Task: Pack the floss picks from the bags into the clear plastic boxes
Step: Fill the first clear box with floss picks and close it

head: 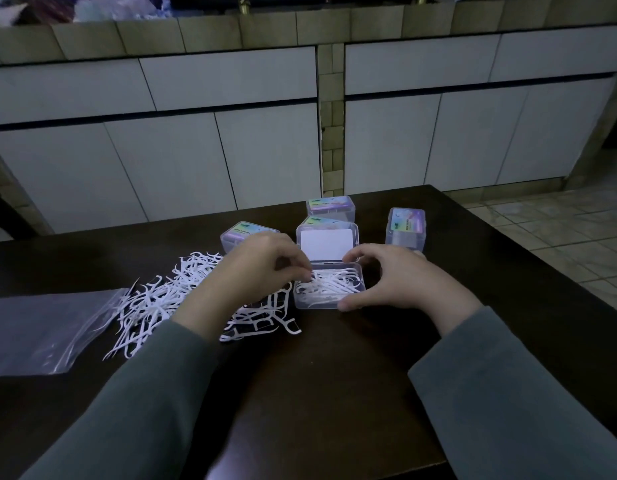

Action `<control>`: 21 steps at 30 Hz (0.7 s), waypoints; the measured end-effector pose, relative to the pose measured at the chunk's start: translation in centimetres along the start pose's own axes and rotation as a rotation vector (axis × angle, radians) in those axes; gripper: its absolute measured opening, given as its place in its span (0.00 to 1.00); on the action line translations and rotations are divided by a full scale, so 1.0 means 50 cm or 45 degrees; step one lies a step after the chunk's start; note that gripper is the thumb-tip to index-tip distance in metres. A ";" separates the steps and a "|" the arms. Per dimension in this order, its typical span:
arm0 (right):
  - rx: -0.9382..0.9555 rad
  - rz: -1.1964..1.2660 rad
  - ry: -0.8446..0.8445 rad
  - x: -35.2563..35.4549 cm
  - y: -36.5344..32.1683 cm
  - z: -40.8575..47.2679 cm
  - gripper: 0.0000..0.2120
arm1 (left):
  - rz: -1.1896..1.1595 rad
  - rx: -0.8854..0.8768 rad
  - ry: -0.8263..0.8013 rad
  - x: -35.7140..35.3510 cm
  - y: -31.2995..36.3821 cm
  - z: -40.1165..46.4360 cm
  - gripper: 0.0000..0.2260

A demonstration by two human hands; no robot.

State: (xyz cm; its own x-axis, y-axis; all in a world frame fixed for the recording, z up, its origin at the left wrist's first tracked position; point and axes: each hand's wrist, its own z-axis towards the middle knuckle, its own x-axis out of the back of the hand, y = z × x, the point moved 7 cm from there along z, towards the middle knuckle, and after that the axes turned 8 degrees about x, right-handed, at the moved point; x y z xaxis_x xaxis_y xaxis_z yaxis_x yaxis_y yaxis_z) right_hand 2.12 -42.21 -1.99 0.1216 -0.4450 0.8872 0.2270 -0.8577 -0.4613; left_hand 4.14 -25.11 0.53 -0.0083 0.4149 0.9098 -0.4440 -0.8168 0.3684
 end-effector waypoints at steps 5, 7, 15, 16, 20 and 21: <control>-0.001 0.007 0.016 0.000 -0.001 -0.002 0.35 | 0.090 0.072 -0.071 -0.007 -0.013 0.001 0.06; 0.005 0.019 0.019 0.000 -0.001 -0.004 0.35 | 0.127 0.087 -0.097 -0.021 -0.002 0.007 0.06; 0.023 0.050 0.012 0.003 -0.001 -0.020 0.34 | 0.230 -0.055 -0.057 -0.041 0.059 0.024 0.13; 0.025 0.058 0.014 0.003 0.001 -0.021 0.34 | 0.259 -0.071 -0.105 -0.053 0.066 0.026 0.15; 0.035 0.032 0.053 -0.004 0.009 -0.019 0.36 | 0.279 -0.078 -0.162 -0.069 0.072 0.029 0.14; 0.041 0.023 0.068 -0.006 0.010 -0.019 0.36 | 0.264 -0.081 -0.152 -0.068 0.070 0.028 0.14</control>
State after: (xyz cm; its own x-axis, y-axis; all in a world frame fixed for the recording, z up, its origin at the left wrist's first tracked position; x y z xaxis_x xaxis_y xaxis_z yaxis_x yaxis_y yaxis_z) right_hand 1.27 -42.74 -2.49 0.0745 -0.4745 0.8771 0.2566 -0.8408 -0.4766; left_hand 3.88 -29.93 -0.99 -0.0010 0.1877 0.9822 -0.4997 -0.8509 0.1621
